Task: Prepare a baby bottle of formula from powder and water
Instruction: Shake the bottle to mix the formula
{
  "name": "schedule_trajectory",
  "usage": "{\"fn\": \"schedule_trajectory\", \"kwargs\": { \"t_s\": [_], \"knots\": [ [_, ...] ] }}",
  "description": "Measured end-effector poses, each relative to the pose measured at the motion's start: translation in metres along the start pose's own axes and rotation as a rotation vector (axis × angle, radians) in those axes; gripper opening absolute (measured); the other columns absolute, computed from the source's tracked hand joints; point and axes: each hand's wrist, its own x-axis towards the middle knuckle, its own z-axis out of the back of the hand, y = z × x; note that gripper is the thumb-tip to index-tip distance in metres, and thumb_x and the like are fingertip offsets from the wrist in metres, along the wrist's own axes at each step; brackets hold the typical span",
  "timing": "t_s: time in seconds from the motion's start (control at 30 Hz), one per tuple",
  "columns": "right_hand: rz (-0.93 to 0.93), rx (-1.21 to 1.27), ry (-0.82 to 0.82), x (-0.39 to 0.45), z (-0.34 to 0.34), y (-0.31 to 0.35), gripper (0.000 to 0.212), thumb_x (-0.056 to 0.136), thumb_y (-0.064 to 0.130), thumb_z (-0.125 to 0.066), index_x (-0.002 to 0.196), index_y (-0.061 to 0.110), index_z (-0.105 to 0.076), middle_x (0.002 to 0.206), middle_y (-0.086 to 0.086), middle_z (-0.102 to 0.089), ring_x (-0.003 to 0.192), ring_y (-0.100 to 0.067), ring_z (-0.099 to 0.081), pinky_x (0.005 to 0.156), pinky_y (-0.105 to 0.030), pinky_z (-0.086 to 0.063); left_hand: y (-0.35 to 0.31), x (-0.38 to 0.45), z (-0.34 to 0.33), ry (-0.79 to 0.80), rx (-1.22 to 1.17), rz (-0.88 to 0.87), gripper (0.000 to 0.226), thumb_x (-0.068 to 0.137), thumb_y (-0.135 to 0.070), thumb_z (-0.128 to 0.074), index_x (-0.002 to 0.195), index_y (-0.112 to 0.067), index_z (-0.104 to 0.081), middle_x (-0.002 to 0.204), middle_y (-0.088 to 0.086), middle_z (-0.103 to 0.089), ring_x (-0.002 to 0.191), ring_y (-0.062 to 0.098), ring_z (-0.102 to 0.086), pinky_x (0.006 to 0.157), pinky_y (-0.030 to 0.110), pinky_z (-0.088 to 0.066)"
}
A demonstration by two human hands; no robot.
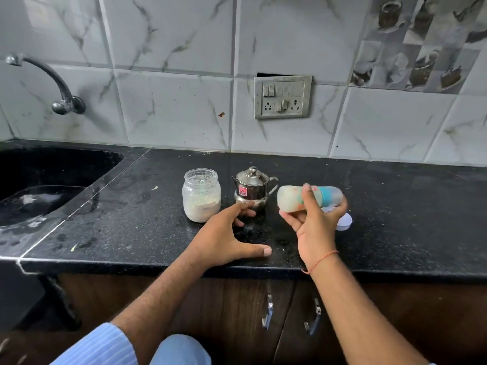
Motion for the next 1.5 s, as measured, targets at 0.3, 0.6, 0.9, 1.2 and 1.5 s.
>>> {"fn": "schedule_trajectory", "kwargs": {
  "t_s": [0.3, 0.6, 0.9, 1.2, 1.5],
  "knots": [
    [-0.030, -0.144, 0.120, -0.0016, -0.0022, 0.0008, 0.066, 0.091, 0.017, -0.081, 0.141, 0.037, -0.042, 0.126, -0.013, -0.068, 0.107, -0.036, -0.076, 0.064, -0.053, -0.065, 0.0003, -0.0001, -0.0013, -0.013, -0.012, -0.026, 0.108, 0.054, -0.079, -0.093, 0.151, -0.050, -0.056, 0.128, -0.029, -0.070, 0.113, 0.002, -0.067, 0.106, 0.034, -0.058],
    [-0.003, -0.288, 0.233, -0.0061, -0.0075, -0.0072, 0.070, 0.085, 0.016, -0.087, 0.136, 0.043, -0.047, 0.133, -0.020, -0.066, 0.114, -0.040, -0.073, 0.066, -0.050, -0.065, 0.0021, -0.0002, -0.0015, -0.029, -0.007, -0.026, 0.105, 0.057, -0.075, -0.095, 0.151, -0.046, -0.058, 0.125, -0.030, -0.071, 0.111, 0.003, -0.069, 0.104, 0.032, -0.059],
    [0.029, -0.123, 0.070, -0.0039, -0.0062, -0.0020, 0.067, 0.087, 0.019, -0.085, 0.137, 0.038, -0.044, 0.127, -0.011, -0.070, 0.109, -0.034, -0.076, 0.064, -0.049, -0.064, 0.0016, 0.0010, -0.0006, -0.033, 0.002, -0.008, 0.109, 0.054, -0.081, -0.092, 0.151, -0.046, -0.058, 0.127, -0.030, -0.070, 0.111, 0.002, -0.068, 0.104, 0.032, -0.059],
    [0.028, 0.012, -0.040, 0.0008, -0.0024, -0.0007, 0.069, 0.089, 0.024, -0.085, 0.140, 0.035, -0.040, 0.134, -0.010, -0.066, 0.114, -0.038, -0.074, 0.067, -0.056, -0.065, 0.0008, 0.0000, -0.0010, -0.030, 0.006, -0.003, 0.108, 0.054, -0.082, -0.091, 0.150, -0.046, -0.058, 0.128, -0.030, -0.070, 0.112, 0.001, -0.067, 0.105, 0.032, -0.058],
    [0.013, -0.173, 0.122, -0.0059, -0.0055, -0.0002, 0.069, 0.085, 0.022, -0.086, 0.138, 0.037, -0.045, 0.128, -0.018, -0.068, 0.111, -0.040, -0.074, 0.065, -0.051, -0.064, 0.0023, -0.0008, -0.0025, -0.030, 0.002, -0.021, 0.109, 0.054, -0.085, -0.091, 0.151, -0.047, -0.058, 0.126, -0.028, -0.071, 0.112, 0.002, -0.066, 0.105, 0.037, -0.059]
  ]
}}
